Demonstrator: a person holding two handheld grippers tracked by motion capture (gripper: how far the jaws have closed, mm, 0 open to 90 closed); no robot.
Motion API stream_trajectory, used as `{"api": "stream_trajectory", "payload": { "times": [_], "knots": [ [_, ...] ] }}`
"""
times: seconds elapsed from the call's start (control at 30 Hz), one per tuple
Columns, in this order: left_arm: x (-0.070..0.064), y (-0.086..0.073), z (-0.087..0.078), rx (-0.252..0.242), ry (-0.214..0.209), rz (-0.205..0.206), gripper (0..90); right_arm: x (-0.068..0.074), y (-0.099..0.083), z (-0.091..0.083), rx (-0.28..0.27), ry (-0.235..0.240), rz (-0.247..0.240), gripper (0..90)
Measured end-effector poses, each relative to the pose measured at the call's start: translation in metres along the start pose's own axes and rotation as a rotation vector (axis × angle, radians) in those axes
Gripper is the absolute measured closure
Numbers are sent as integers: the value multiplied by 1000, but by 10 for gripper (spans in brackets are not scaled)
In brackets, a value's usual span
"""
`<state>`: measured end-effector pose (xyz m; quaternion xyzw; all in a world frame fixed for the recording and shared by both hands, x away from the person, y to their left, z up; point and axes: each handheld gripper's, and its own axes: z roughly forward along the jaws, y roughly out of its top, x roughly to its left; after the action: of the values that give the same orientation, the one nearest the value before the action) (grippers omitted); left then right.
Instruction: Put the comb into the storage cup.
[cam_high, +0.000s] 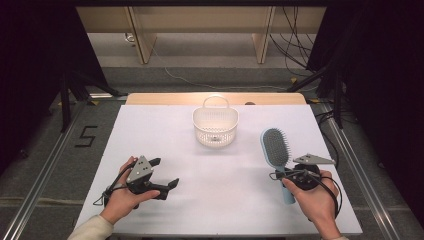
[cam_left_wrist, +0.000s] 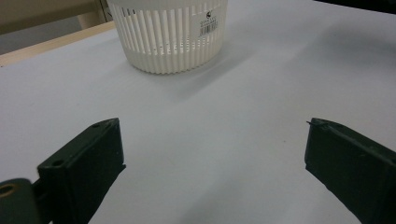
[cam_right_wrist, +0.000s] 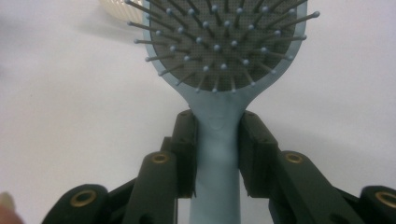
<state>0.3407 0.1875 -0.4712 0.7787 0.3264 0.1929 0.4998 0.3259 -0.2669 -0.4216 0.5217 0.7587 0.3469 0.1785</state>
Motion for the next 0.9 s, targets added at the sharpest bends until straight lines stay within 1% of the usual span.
{"api": "stream_trajectory", "payload": {
  "times": [0.2, 0.43, 0.77, 0.9],
  "knots": [
    [0, 0, 0, 1, -1, 0, 41, -1, 1, 1, -18, 2, 13, 707],
    [0, 0, 1, -1, -1, -1, 41, 0, 3, 1, -14, 9, 25, 707],
    [0, 0, 1, 1, -2, -1, 41, 0, 5, 2, -46, 11, 33, 707],
    [0, 0, 1, 0, -1, 2, 41, 0, 7, 3, -59, 14, 29, 707]
  ]
}}
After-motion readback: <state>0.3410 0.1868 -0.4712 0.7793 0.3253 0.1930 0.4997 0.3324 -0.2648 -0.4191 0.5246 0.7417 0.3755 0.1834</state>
